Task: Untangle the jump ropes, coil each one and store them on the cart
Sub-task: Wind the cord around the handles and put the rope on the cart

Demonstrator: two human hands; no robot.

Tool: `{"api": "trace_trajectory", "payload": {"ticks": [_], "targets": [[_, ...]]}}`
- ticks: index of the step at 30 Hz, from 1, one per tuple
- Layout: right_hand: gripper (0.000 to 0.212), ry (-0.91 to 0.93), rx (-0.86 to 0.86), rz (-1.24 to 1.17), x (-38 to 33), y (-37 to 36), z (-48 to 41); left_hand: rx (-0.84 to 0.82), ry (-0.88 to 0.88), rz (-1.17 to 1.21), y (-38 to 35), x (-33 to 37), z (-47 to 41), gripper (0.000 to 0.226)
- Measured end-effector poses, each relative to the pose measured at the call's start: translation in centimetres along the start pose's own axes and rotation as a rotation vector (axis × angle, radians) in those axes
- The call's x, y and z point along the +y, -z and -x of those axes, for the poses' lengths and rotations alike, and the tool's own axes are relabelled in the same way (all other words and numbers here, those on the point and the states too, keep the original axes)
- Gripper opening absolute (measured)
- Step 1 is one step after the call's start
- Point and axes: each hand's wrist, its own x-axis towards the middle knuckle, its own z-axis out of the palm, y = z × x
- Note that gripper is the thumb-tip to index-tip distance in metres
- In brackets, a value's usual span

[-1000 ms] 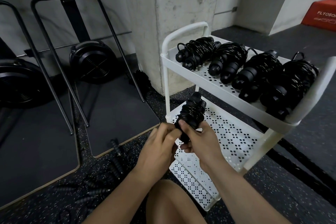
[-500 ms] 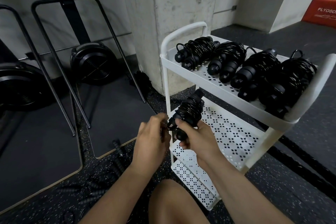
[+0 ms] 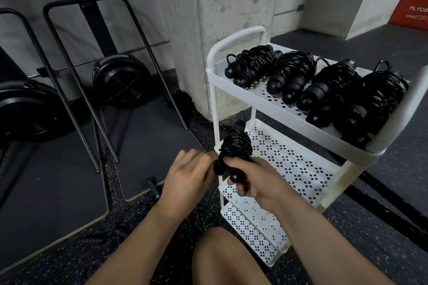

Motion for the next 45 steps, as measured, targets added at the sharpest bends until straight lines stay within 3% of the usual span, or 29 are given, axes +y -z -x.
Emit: {"api": "trace_trajectory", "payload": {"ticks": [4,6,13,16,20,23,28,33,35,38,41,45], "targets": [[0.018,0.014,0.072,-0.045,0.3,-0.2,-0.1,-0.014,-0.101,-0.002,0.5,1.2,-0.1,0.006],[0.016,0.026,0.08,-0.015,0.9,-0.4,0.1,-0.018,-0.069,0.019,0.6,1.4,-0.3,0.007],[0.033,-0.017,-0.109,-0.04,1.0,-0.1,0.4,-0.102,0.487,0.314,1.1,1.4,-0.7,0.045],[0.033,-0.011,-0.168,-0.04,0.8,-0.1,0.6,-0.101,0.607,0.405,1.7,0.6,-1.1,0.041],[0.034,-0.016,-0.188,-0.05,1.0,-0.4,0.4,-0.149,0.748,0.405,1.8,0.8,-1.8,0.015],[0.034,0.022,-0.136,-0.026,1.4,-0.8,0.1,-0.263,0.912,0.435,1.2,0.7,-1.8,0.019],[0.028,0.088,-0.136,0.074,1.8,-1.4,0.3,-0.176,1.257,0.872,1.0,1.9,-2.6,0.021],[0.032,0.098,-0.161,0.114,1.4,-1.5,0.5,-0.071,1.248,0.94,1.7,2.2,-3.7,0.025],[0.032,0.099,-0.183,0.128,1.2,-1.2,0.5,-0.15,1.283,0.967,2.2,1.5,-4.3,0.019],[0.033,0.106,-0.261,0.251,1.3,-0.7,1.0,-0.483,1.311,1.003,2.3,-0.5,-4.9,0.066],[0.032,0.12,-0.321,0.457,1.2,-0.5,1.6,-0.779,1.273,0.81,2.4,-0.8,-6.3,0.094],[0.034,0.162,-0.278,0.598,0.8,-0.5,1.6,-0.749,1.286,0.751,2.1,-0.8,-7.4,0.087]]}}
